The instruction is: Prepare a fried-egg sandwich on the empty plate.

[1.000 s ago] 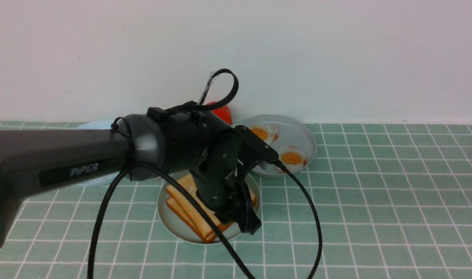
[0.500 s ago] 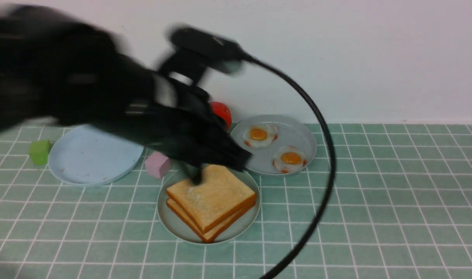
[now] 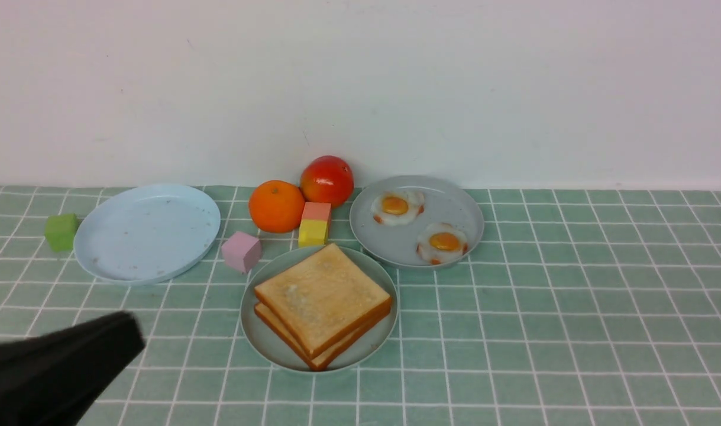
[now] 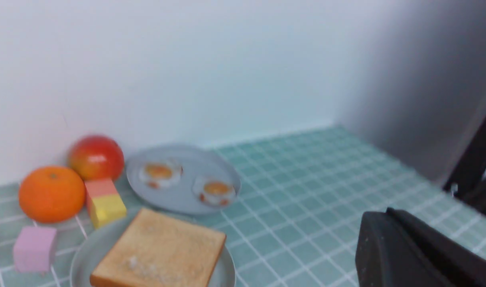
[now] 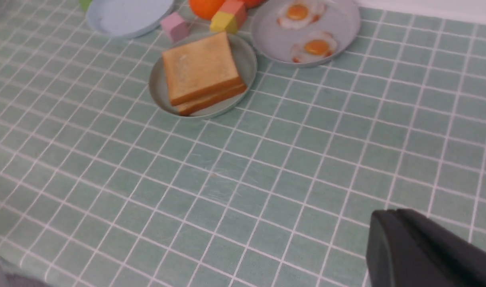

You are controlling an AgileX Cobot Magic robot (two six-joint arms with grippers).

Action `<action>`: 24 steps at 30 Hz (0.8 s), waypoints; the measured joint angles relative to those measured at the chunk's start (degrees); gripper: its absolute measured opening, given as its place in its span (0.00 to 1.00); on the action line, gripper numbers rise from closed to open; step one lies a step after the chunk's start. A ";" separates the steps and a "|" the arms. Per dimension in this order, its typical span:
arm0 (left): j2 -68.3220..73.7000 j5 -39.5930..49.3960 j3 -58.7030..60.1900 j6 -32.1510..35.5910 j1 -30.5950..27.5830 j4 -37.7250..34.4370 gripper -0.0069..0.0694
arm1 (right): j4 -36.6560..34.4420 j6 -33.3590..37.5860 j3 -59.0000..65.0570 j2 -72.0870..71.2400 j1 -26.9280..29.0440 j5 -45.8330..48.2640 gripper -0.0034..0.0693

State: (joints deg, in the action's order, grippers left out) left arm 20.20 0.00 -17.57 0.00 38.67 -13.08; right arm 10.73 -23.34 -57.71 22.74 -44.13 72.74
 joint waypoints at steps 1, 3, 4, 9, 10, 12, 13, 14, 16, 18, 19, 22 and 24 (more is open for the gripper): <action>-2.68 -1.45 2.38 0.00 0.00 -0.14 0.07 | 0.85 -1.64 2.06 -2.09 0.00 0.00 0.03; -6.76 -2.38 4.79 0.00 0.00 -0.14 0.07 | 1.82 -3.53 4.80 -4.37 0.00 -0.91 0.03; -8.54 -2.61 5.92 0.00 0.00 -0.14 0.07 | 2.48 -4.47 6.34 -5.36 0.00 -1.94 0.03; -13.25 -2.82 9.68 0.00 0.00 -0.20 0.07 | 5.97 -8.35 12.97 -7.10 0.00 -9.28 0.03; -13.46 -2.82 10.17 0.00 0.00 -0.20 0.07 | 6.70 -8.67 14.14 -7.10 0.00 -11.55 0.03; -13.53 -2.82 11.11 0.00 0.00 -0.20 0.07 | 8.15 -9.22 17.14 -7.10 0.00 -16.17 0.04; -13.53 -2.76 11.56 0.00 0.00 -0.20 0.07 | 8.33 -9.36 18.64 -7.10 0.00 -17.61 0.04; -13.53 -2.61 11.97 0.00 0.00 -0.26 0.07 | 8.47 -9.49 20.12 -7.10 0.00 -19.03 0.04; -13.53 -1.88 12.41 0.00 0.00 -0.26 0.07 | 8.52 -9.61 22.07 -7.10 0.00 -20.41 0.04; -13.53 0.00 12.50 0.00 0.00 -0.26 0.07 | 8.57 -9.63 25.21 -7.10 0.00 -21.03 0.04; -13.53 0.48 12.50 0.00 0.00 -0.26 0.07 | 8.57 -9.63 26.28 -7.10 0.00 -21.02 0.04; -13.53 1.76 12.50 0.00 0.00 -0.26 0.07 | 8.57 -9.63 28.20 -7.10 0.00 -20.82 0.04; -13.53 2.88 12.50 0.00 0.00 -0.26 0.07 | 8.57 -9.63 30.43 -7.10 0.00 -20.77 0.05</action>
State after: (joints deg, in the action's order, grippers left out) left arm 6.67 2.88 -5.07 0.00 38.67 -13.34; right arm 19.30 -32.96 -27.27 15.64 -44.13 51.98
